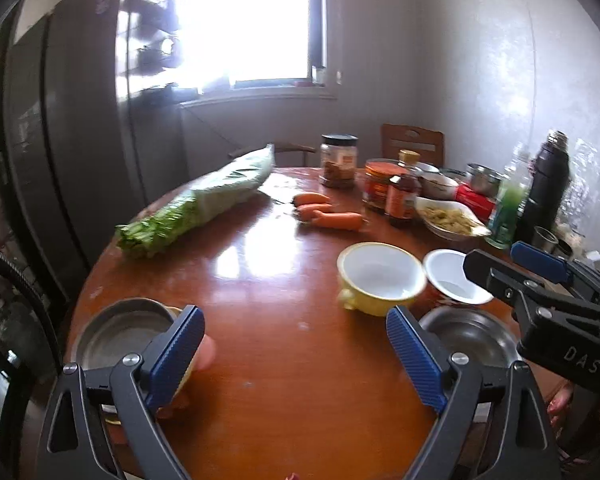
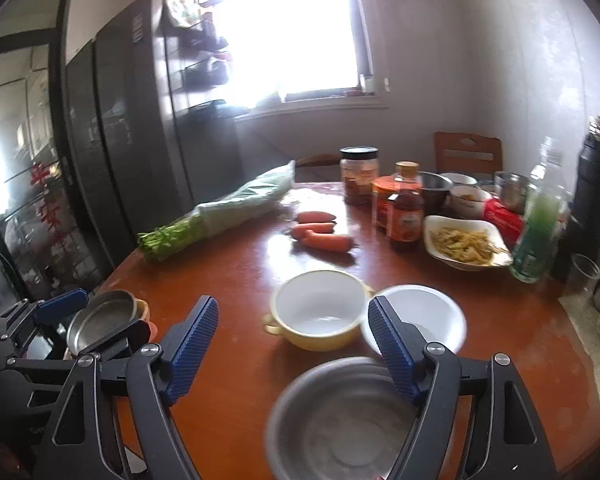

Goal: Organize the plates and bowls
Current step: 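Move both grippers to the rim of the deep steel bowl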

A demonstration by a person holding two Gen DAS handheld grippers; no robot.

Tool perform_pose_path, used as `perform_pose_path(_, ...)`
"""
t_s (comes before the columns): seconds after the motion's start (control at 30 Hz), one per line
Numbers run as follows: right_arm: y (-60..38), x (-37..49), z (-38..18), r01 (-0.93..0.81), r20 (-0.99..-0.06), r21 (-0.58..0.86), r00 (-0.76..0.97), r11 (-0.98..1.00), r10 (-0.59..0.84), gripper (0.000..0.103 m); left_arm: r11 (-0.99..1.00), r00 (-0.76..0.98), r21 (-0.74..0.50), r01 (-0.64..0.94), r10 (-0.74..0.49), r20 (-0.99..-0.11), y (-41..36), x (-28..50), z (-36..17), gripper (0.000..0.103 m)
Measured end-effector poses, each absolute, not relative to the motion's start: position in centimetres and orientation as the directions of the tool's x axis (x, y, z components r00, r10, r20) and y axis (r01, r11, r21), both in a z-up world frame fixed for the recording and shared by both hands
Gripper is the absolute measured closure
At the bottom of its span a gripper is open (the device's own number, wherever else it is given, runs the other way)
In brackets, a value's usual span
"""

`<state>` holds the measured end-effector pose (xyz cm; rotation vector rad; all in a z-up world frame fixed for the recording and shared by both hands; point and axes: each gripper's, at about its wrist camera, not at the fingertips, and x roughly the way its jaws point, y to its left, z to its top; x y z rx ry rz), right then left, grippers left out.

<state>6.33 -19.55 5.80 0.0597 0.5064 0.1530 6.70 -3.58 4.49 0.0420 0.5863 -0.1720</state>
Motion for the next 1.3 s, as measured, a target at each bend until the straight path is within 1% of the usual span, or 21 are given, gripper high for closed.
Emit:
perform_pose_path(0.2,-22.7,4.6,5.6,-0.062,-0.460,0.075,0.883,0.995,0.090,0.022,0.980,0.812,0.000,0.199,-0.165,-0.559,-5.9,6.4,3.9,0.010)
perform_pose_path(0.6,-28.0,3.3,3.1,0.028,-0.520,0.048,0.854,0.998,0.001,0.020,0.975,0.780,-0.002,0.224,-0.180,-0.599,-8.7,6.5,1.7,0.010)
perform_pose_path(0.77,-29.5,3.5,1.5,0.018,-0.565,0.080,0.825,0.997,0.031,0.020,0.968,0.772,0.019,0.249,-0.187,-0.608,-9.9,6.9,0.6,0.010)
perform_pose_path(0.9,-29.8,3.9,0.1,0.007,-0.603,0.103,0.795,0.995,0.056,0.020,0.960,0.748,0.023,0.278,-0.201,-0.633,-11.2,7.5,-0.3,0.010)
perform_pose_path(1.0,-30.0,4.4,-0.8,0.009,-0.628,0.097,0.777,0.995,0.054,0.020,0.955,0.714,0.019,0.295,-0.208,-0.669,-12.1,8.4,-1.5,0.010)
perform_pose_path(1.13,-30.3,4.9,-1.9,0.003,-0.648,0.102,0.759,0.995,0.064,0.020,0.956,0.693,0.022,0.293,-0.196,-0.694,-12.8,9.4,-2.6,0.010)
perform_pose_path(1.3,-31.0,5.4,-3.1,-0.033,-0.671,0.160,0.730,0.987,0.133,0.020,0.954,0.680,0.046,0.296,-0.177,-0.712,-13.6,10.2,-3.7,0.010)
